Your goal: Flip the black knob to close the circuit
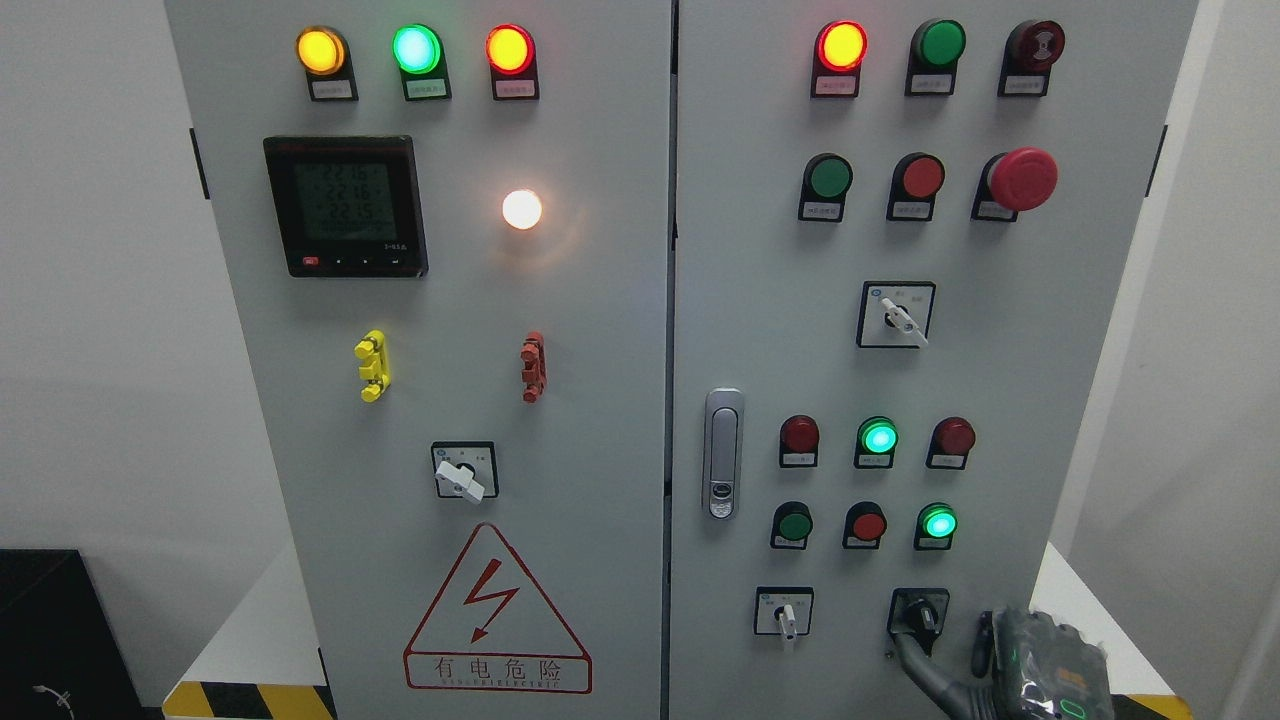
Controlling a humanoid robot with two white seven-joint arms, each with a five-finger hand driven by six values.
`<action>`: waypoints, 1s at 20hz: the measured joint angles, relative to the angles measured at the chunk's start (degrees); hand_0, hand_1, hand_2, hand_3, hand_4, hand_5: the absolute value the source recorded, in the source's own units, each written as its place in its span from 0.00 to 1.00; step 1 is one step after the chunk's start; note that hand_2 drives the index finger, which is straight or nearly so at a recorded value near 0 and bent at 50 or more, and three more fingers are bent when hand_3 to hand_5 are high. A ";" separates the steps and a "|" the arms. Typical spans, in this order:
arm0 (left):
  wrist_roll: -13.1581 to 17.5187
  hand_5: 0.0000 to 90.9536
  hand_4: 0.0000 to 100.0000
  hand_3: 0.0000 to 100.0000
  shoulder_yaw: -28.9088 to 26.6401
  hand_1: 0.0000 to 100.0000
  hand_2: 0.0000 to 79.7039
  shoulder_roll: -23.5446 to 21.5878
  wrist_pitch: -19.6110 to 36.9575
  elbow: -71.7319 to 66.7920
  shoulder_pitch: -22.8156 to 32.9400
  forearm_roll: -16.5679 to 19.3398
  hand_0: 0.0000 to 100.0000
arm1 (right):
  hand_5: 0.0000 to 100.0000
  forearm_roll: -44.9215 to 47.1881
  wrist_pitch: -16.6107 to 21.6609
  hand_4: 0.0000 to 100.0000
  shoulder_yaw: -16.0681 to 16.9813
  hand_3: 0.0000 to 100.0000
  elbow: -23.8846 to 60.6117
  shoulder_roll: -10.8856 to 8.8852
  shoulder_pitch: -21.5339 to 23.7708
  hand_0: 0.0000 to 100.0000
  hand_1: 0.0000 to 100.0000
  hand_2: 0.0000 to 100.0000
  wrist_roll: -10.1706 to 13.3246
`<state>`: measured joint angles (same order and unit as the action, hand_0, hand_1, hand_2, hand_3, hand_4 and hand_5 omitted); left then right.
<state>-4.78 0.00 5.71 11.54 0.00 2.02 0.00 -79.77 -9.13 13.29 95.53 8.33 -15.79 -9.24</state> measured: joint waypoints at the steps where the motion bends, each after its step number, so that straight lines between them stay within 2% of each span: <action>1: 0.00 0.00 0.00 0.00 0.00 0.00 0.00 0.00 0.00 0.00 0.00 0.00 0.00 | 0.76 0.00 0.05 0.77 0.12 0.96 -0.01 0.00 0.00 0.02 0.17 0.77 -0.10; 20: 0.00 0.00 0.00 0.00 0.00 0.00 0.00 0.00 0.00 0.00 0.00 0.00 0.00 | 0.76 -0.04 0.65 0.77 1.40 0.95 -0.09 -0.05 -0.16 0.03 0.17 0.77 -0.43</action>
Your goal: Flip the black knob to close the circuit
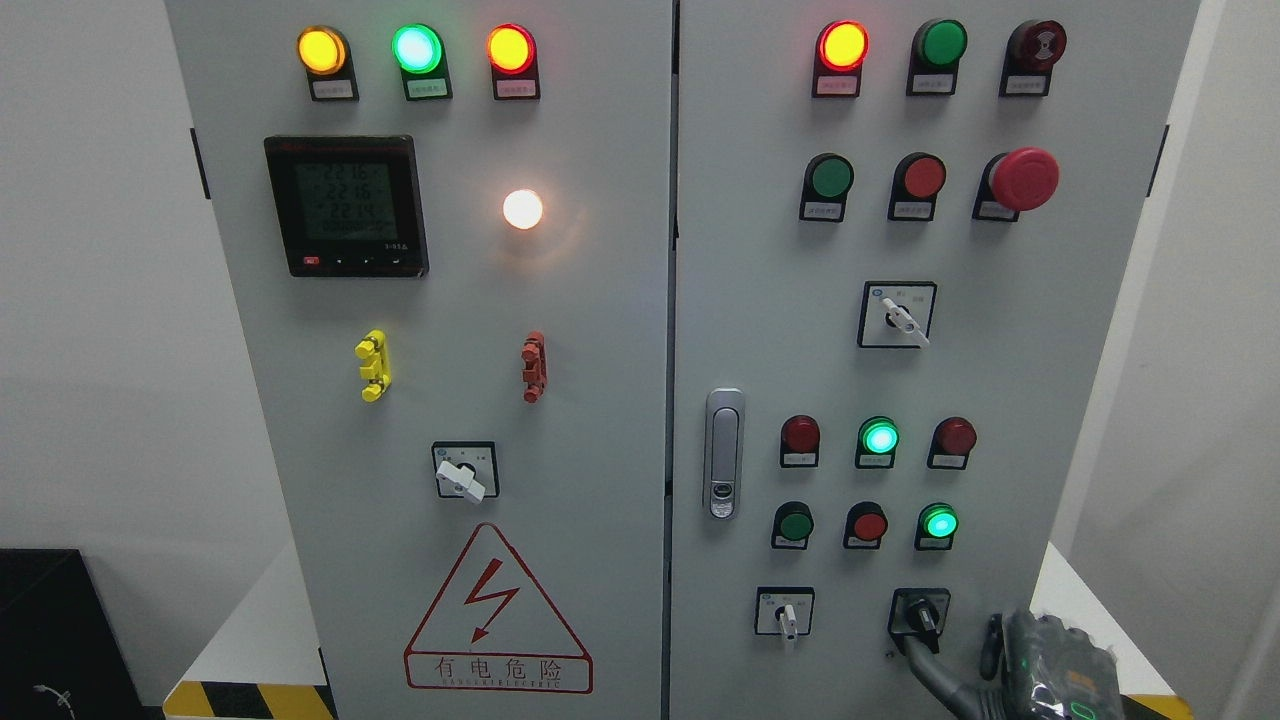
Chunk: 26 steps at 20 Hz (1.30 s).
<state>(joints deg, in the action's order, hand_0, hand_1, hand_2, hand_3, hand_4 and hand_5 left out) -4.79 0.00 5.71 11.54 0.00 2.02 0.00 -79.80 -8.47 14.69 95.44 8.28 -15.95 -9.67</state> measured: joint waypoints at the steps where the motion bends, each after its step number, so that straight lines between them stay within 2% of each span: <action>1: 0.00 0.00 0.00 0.00 0.00 0.00 0.00 0.00 0.00 0.00 0.00 0.00 0.00 | 0.76 0.00 0.01 0.77 0.06 0.95 0.00 0.00 -0.03 0.03 0.17 0.77 -0.01; 26: 0.00 0.00 0.00 0.00 0.00 0.00 0.00 0.00 0.00 0.00 0.00 0.00 0.00 | 0.76 0.07 0.74 0.77 1.42 0.95 0.14 -0.09 -0.32 0.03 0.17 0.76 -0.32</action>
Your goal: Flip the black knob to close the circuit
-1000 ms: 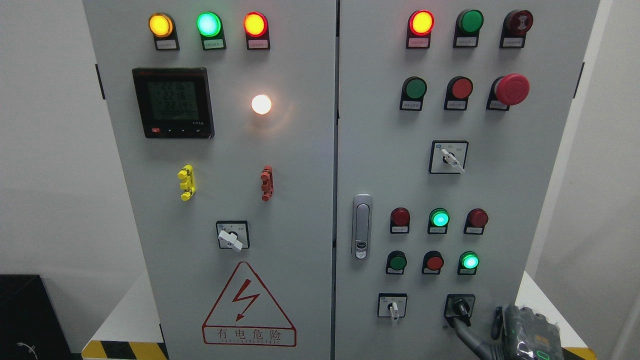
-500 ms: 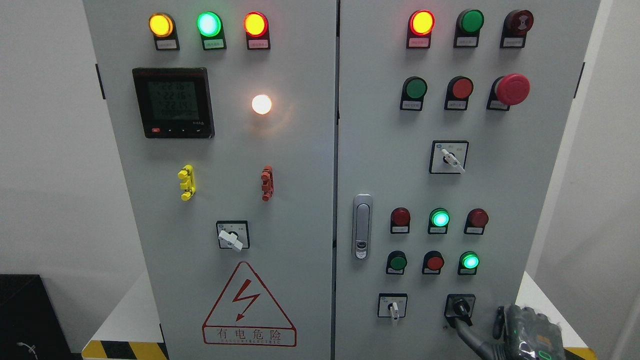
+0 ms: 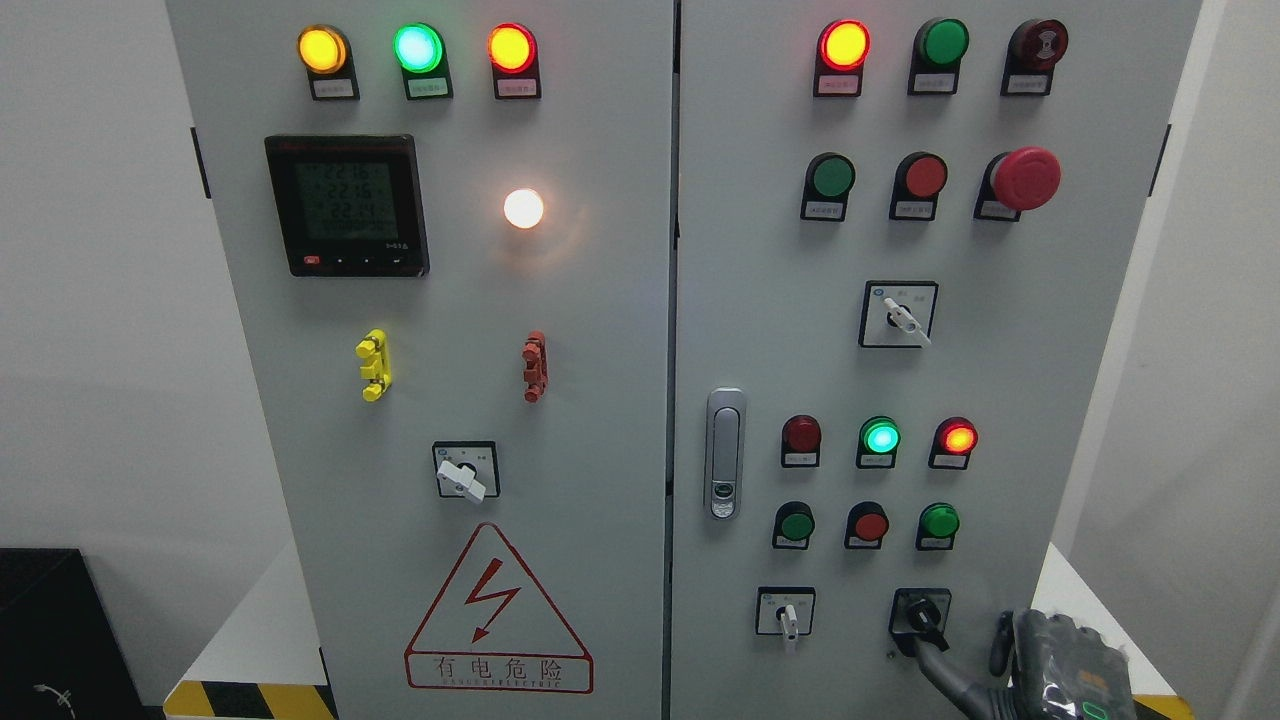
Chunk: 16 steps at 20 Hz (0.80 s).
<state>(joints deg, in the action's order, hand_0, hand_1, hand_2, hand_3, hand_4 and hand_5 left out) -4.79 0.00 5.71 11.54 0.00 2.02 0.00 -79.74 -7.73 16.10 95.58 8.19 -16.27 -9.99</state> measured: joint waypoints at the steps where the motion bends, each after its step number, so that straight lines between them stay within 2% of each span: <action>1: 0.00 0.00 0.00 0.00 0.00 0.00 0.00 0.00 0.00 0.00 0.00 0.00 0.00 | 0.76 0.01 0.00 0.77 0.03 0.95 0.00 0.00 -0.02 0.03 0.17 0.76 0.00; 16: 0.00 0.00 0.00 0.00 0.00 0.00 0.00 0.00 0.00 0.00 0.00 0.00 0.00 | 0.76 0.03 0.08 0.76 0.42 0.95 0.25 0.02 -0.28 0.04 0.17 0.76 0.00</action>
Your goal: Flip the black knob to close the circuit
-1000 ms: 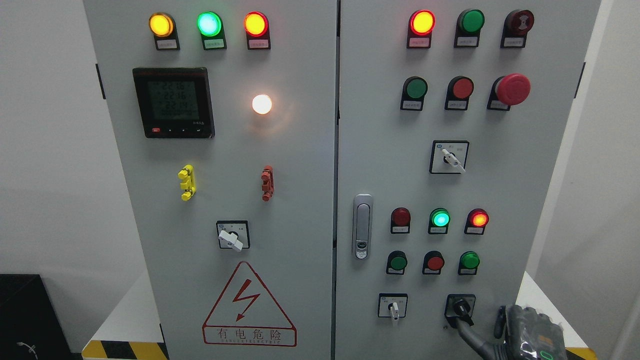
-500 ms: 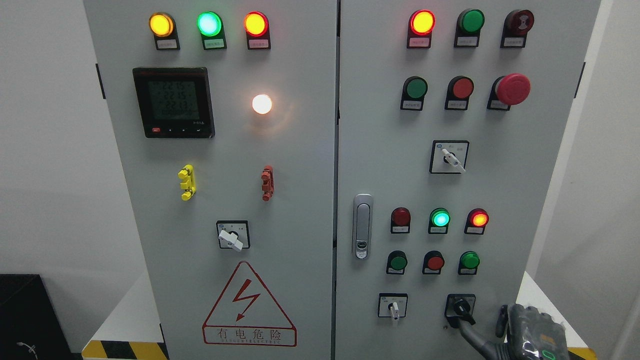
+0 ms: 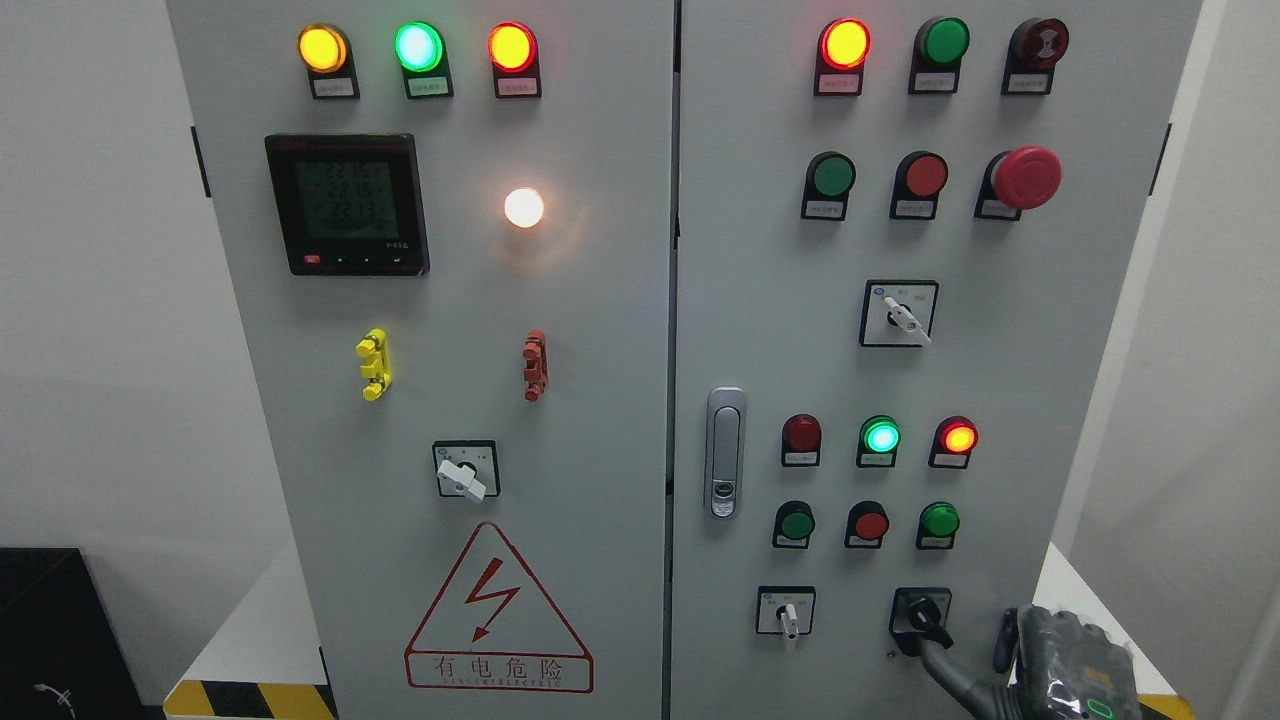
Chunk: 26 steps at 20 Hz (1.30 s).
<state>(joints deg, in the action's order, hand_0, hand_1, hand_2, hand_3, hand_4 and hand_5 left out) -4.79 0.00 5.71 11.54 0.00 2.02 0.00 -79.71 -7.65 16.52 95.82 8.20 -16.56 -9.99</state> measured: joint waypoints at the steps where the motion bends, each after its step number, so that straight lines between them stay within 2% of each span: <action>1: 0.00 0.00 0.00 0.00 0.00 0.00 0.00 0.00 0.00 0.00 0.00 0.00 0.00 | 0.76 0.01 0.00 0.76 0.01 0.95 0.02 0.00 0.00 0.04 0.17 0.76 0.00; 26: 0.00 0.00 0.00 0.00 0.00 0.00 0.00 0.00 0.00 0.00 0.00 0.00 0.00 | 0.76 0.13 1.14 0.77 -0.86 0.95 0.87 0.22 1.45 0.04 0.17 0.76 0.56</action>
<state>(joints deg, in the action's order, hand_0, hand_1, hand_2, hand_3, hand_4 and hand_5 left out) -4.79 0.00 5.71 11.54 0.00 2.02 0.00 -79.58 -6.51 15.66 96.69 8.42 -15.11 -9.43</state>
